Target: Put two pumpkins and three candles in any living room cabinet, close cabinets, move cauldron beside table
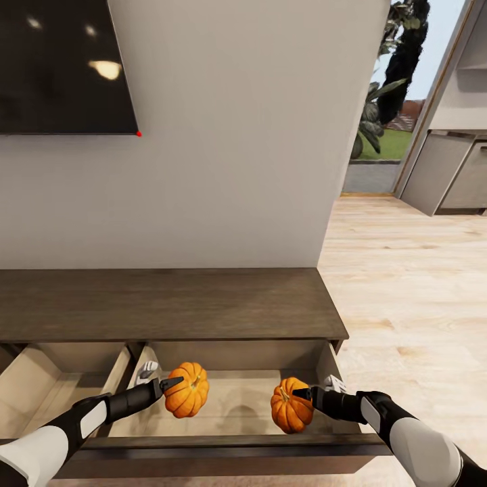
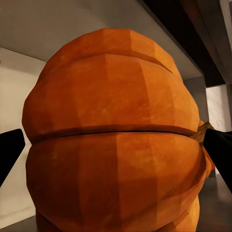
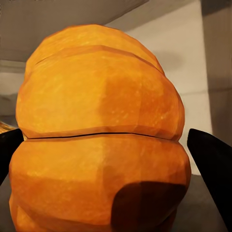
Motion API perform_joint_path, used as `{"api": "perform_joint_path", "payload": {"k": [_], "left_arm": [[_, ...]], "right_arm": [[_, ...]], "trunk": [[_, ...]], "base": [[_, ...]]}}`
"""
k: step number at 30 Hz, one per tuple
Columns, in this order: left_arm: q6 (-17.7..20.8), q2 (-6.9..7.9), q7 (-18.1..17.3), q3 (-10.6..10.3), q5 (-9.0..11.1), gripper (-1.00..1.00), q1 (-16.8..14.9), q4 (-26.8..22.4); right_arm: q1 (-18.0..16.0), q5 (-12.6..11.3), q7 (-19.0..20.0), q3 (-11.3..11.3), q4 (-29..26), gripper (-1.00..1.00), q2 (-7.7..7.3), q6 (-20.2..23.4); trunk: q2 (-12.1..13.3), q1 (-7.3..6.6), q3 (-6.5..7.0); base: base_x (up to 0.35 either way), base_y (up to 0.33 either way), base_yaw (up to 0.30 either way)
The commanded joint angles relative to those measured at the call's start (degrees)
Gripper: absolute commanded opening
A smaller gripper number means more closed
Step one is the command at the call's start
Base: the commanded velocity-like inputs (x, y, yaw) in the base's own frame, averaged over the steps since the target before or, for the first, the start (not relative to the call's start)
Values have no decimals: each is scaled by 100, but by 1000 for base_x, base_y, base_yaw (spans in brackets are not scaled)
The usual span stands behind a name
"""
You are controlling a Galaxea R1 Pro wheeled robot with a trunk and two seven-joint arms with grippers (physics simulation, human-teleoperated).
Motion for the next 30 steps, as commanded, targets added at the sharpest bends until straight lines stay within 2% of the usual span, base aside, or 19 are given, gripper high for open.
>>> {"api": "perform_joint_path", "payload": {"k": [1,9,17,30], "left_arm": [[-2,0,5,6,1,-100,0,-1],[-5,-9,49,-2,-7,-100,0,7],[-5,-17,51,-3,-7,-100,0,8],[-5,-11,51,2,-7,-100,0,2]], "right_arm": [[-2,-4,0,-7,-3,-100,0,-4],[0,-2,-4,-5,-26,-100,7,-20],[0,-6,-4,-5,-42,-100,7,-21],[-2,-9,-4,-5,-44,-100,1,-21]], "trunk": [[0,0,0],[0,0,0],[0,0,0],[0,0,0]], "base": [[0,0,0],[0,0,6],[0,0,171],[0,0,6]]}}
